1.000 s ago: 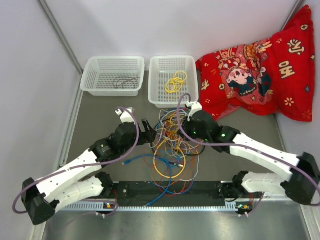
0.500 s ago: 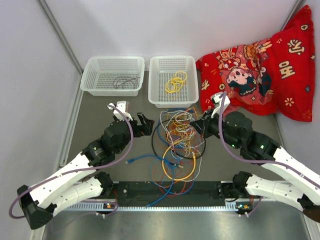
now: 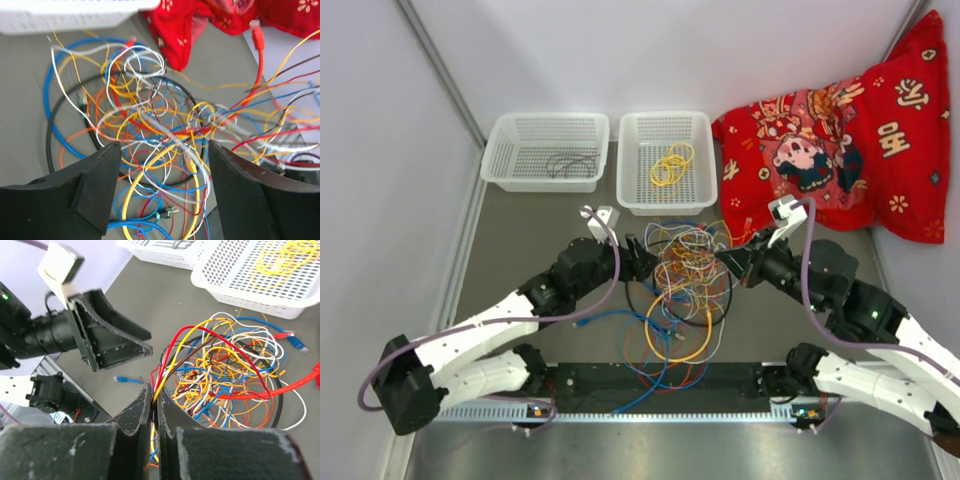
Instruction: Untangle the cables
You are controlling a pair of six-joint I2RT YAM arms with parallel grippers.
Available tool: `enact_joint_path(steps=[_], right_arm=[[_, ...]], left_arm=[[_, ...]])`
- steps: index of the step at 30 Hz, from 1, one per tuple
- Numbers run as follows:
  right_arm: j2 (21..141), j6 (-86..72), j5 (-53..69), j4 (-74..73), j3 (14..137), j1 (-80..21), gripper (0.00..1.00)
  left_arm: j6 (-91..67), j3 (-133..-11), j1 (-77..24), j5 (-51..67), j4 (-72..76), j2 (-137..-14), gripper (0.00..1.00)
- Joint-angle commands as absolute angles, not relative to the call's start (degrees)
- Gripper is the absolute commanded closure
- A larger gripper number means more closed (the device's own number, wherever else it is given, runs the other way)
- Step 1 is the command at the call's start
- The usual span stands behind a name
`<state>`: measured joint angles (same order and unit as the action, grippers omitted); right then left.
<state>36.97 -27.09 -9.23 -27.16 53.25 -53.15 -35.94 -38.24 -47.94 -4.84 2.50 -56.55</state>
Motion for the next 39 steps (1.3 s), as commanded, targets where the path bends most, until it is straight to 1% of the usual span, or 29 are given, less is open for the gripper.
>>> enact_joint_path(steps=[1,6,11,13,16,18,23,24,25,27,28,31,32,34,35,39], right_arm=[[34.3,-27.7,-12.0,-27.2,54.0,-53.9,1.00],[33.7,-29.7,-9.8,-25.3,52.2,-53.8,1.00],[34.1,-30.3,-7.8,-23.9,53.2,-53.8,1.00],[34.5,-30.7,-7.1,-23.8,53.8,-53.8,1.00],[34.9,-31.4,-5.7,-23.1,54.2,-53.7,1.00],[34.8,-31.6,-4.8,-22.5,54.8,-53.8,1.00],[35.1,-32.0,-2.0,-21.6,56.2,-53.8,1.00],[35.1,-32.0,-1.8,-21.2,56.6,-53.8,1.00],[35.2,-32.1,-1.7,-21.2,56.7,-53.8,1.00],[35.2,-31.9,-1.8,-21.4,57.0,-53.8,1.00],[35.1,-31.8,-1.9,-21.7,57.0,-53.8,1.00],[34.7,-31.6,-2.3,-22.0,56.6,-53.8,1.00],[34.5,-31.6,-2.5,-21.9,56.4,-53.8,1.00],[34.5,-31.7,-2.7,-22.0,56.0,-53.8,1.00],[34.5,-31.7,-2.9,-21.9,55.9,-53.7,1.00],[33.8,-31.6,-3.9,-22.4,56.0,-53.8,1.00]], left_arm=[[-40.5,-33.9,-47.8,-0.3,10.9,-56.6,0.27],[-42.4,-30.7,-47.8,4.9,23.0,-58.8,0.26],[-44.7,-30.3,-47.9,12.5,33.4,-65.9,0.22],[-46.3,-30.2,-47.9,13.4,38.5,-69.4,0.22],[-46.8,-31.6,-47.9,14.1,40.6,-74.6,0.24],[-46.6,-33.0,-48.0,15.4,41.3,-77.2,0.28],[-46.3,-35.2,-48.0,17.1,42.9,-85.2,0.35],[-46.4,-35.6,-48.0,17.3,44.1,-85.9,0.37],[-46.6,-35.8,-48.0,17.2,44.4,-87.2,0.43],[-46.8,-36.4,-48.0,17.0,44.8,-87.8,0.50],[-46.5,-36.5,-48.0,16.3,44.8,-87.5,0.58],[-44.6,-36.6,-47.9,14.3,43.7,-85.4,0.71],[-44.0,-36.6,-47.9,13.0,43.2,-84.8,0.78],[-42.4,-36.6,-47.9,11.9,42.5,-82.5,0.87],[-41.8,-36.6,-47.9,10.9,41.5,-81.7,1.00],[-38.3,-37.4,-47.8,8.3,36.3,-76.0,1.00]])
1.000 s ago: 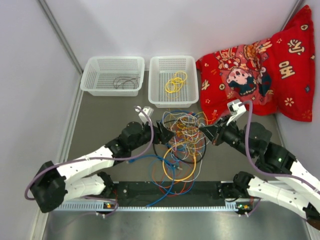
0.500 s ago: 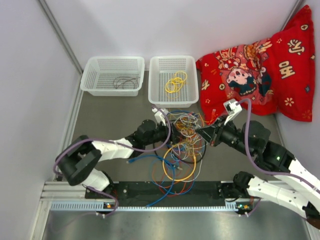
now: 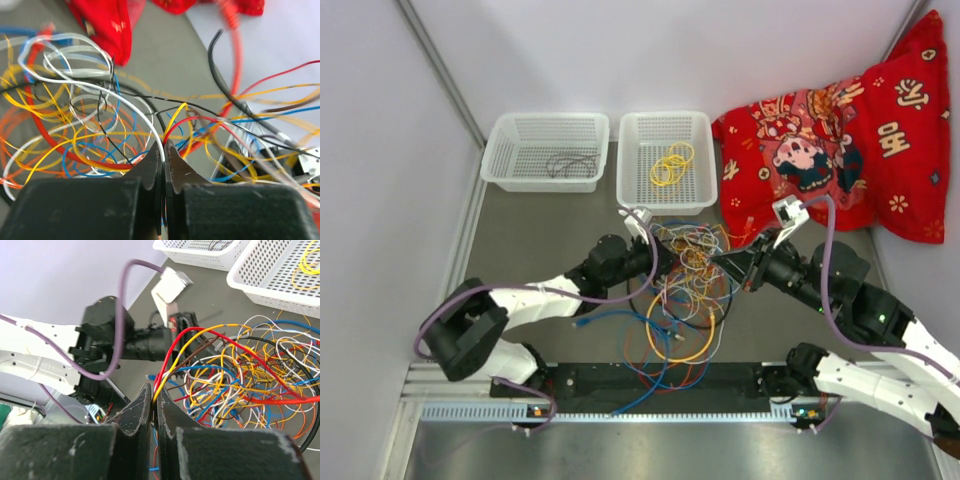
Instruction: Untangle the cables
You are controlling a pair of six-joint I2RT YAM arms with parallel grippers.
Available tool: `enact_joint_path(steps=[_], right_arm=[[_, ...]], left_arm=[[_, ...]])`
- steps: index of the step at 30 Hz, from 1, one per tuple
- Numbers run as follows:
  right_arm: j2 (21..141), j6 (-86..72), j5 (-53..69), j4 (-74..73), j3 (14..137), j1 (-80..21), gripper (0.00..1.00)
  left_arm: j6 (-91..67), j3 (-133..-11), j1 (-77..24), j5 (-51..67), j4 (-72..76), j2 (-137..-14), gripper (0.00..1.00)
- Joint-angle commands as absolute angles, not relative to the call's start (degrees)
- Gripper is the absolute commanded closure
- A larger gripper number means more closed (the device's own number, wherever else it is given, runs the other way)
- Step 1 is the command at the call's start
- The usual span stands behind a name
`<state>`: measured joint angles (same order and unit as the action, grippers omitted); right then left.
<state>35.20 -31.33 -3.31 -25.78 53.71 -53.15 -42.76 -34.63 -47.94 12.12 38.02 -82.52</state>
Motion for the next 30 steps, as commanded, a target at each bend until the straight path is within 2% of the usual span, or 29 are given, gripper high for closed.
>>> enact_joint_path(steps=[1,6,7,12,16,24,25,26,29,30], right_arm=[[33.7,-31.1,-4.2,-22.9,56.2,-53.8,1.00],[32.3,-29.1,-10.3,-28.4,57.4,-53.8,1.00],[31.9,-28.6,-12.5,-29.1,57.1,-53.8,1.00],[31.1,-29.4,-17.3,-33.0,53.4,-53.7,1.00],[31.2,-30.5,-17.0,-33.0,49.4,-53.8,1.00],[33.7,-33.6,-16.2,-36.7,42.5,-53.8,1.00],[34.1,-33.8,-15.7,-37.5,42.0,-53.8,0.96],[34.5,-34.1,-15.5,-38.1,41.9,-53.8,0.71],[34.5,-34.6,-15.8,-38.1,42.7,-53.8,0.37],[33.8,-34.5,-16.3,-37.9,43.1,-53.9,0.31]], left_arm=[[-37.6,-37.6,-47.8,7.2,34.1,-74.8,1.00],[-32.1,-41.4,-47.7,-8.7,9.7,-63.8,1.00],[-31.5,-41.7,-47.1,-14.6,6.9,-61.9,1.00],[-27.1,-46.4,-45.1,-28.2,-9.3,-50.0,1.00],[-22.2,-53.4,-45.0,-34.9,-14.5,-45.4,1.00],[-15.7,-66.3,-45.0,-36.8,-15.4,-43.4,1.00],[-14.6,-67.7,-45.0,-36.6,-14.6,-43.4,1.00],[-14.2,-68.4,-45.1,-35.6,-14.3,-43.6,1.00],[-13.6,-70.1,-45.1,-33.9,-14.3,-44.4,1.00],[-13.5,-70.3,-45.0,-32.8,-14.7,-44.6,1.00]])
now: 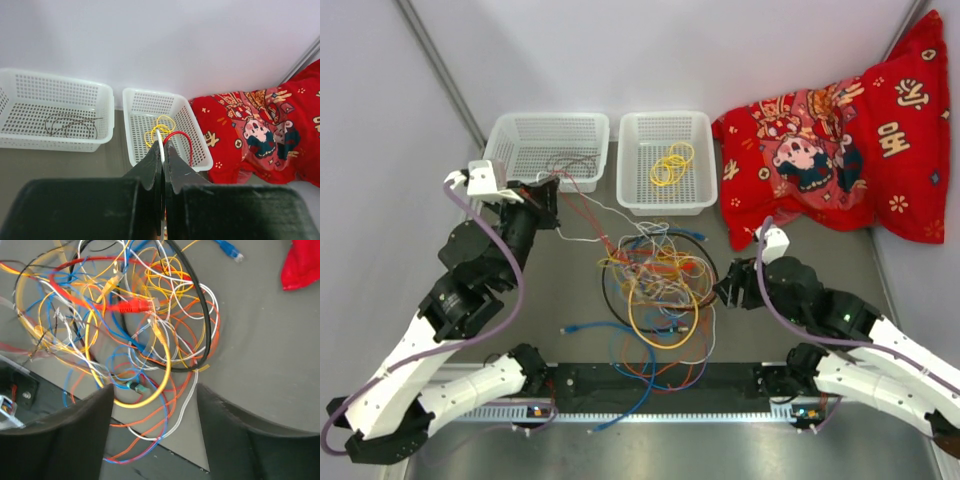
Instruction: Untangle the cables
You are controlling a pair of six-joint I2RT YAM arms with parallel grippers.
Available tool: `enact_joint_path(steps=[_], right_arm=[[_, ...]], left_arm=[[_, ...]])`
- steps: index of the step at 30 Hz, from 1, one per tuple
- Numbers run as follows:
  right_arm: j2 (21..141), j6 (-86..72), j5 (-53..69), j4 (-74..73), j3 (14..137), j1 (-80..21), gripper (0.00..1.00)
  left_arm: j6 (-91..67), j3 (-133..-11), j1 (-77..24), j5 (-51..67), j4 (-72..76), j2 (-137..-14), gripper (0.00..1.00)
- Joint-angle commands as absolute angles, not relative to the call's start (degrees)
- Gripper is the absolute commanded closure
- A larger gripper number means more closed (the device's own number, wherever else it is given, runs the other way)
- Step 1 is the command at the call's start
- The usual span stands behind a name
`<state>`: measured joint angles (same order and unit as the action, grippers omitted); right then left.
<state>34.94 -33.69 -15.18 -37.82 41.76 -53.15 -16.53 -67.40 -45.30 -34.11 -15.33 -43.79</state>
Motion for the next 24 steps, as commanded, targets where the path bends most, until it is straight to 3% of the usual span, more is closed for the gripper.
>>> enact_joint_path(steps=[1,2,5,17,24], right_arm=[[33.6,-34.2,-17.0,-37.4,44.3,-53.8,0.27],[33.5,-33.6,-17.2,-36.7,45.1,-53.8,0.22],[34.2,-31.5,-16.9,-35.0,48.0,-53.8,0.21],[52.5,-30.1,-0.5,-15.0,44.1,-53.8,0.34],[66.6,-29.7,6.1,-4.9,45.1,-54.5,0.36]], left_arm=[[-13.9,-70.4,-45.0,-32.4,-15.0,-44.8,1.00],[-14.1,-70.2,-45.0,-32.1,-15.4,-45.0,1.00],[-15.1,-68.8,-45.0,-31.2,-15.5,-44.7,1.00],[-18.0,-63.1,-45.0,-30.3,-18.7,-42.8,1.00],[-18.6,-63.1,-45.0,-29.6,-19.3,-43.4,1.00]])
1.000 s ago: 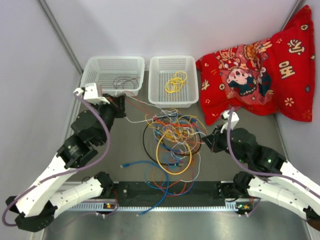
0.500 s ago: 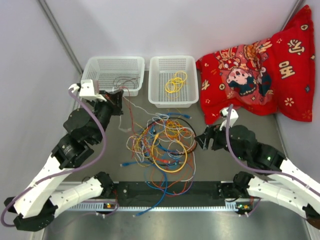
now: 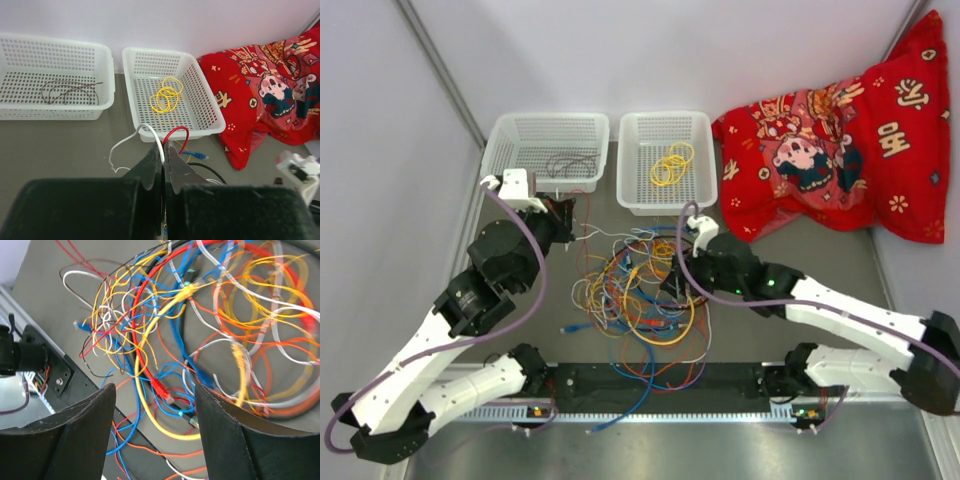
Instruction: Untangle the cables
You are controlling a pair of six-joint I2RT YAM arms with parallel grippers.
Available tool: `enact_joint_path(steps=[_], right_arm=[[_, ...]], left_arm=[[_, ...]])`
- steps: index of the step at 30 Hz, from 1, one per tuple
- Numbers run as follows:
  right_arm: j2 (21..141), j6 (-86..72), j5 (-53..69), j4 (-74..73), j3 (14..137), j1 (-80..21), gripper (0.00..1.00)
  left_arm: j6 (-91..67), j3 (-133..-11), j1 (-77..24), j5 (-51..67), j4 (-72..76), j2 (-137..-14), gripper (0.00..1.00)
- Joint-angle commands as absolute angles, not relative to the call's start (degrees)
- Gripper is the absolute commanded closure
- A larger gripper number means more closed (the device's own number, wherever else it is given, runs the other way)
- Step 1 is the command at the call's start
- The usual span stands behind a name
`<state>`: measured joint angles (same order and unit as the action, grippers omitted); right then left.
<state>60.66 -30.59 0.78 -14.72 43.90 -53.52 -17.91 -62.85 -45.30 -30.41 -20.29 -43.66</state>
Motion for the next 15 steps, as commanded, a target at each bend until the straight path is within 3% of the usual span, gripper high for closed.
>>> enact_joint_path(steps=[1,15], right_arm=[[68.1,-29.6,6.5,-4.5,45.9,-54.5,0.37],[86.3,-28.8,12.8,4.9,49.8,-56.6,0.44]], left_arm=[[-18.7,-63.2,-45.0,-29.6,-19.5,-43.7,1.00],[-20.0,-62.6,-45.0,-29.4,-21.3,-43.2,1.00]])
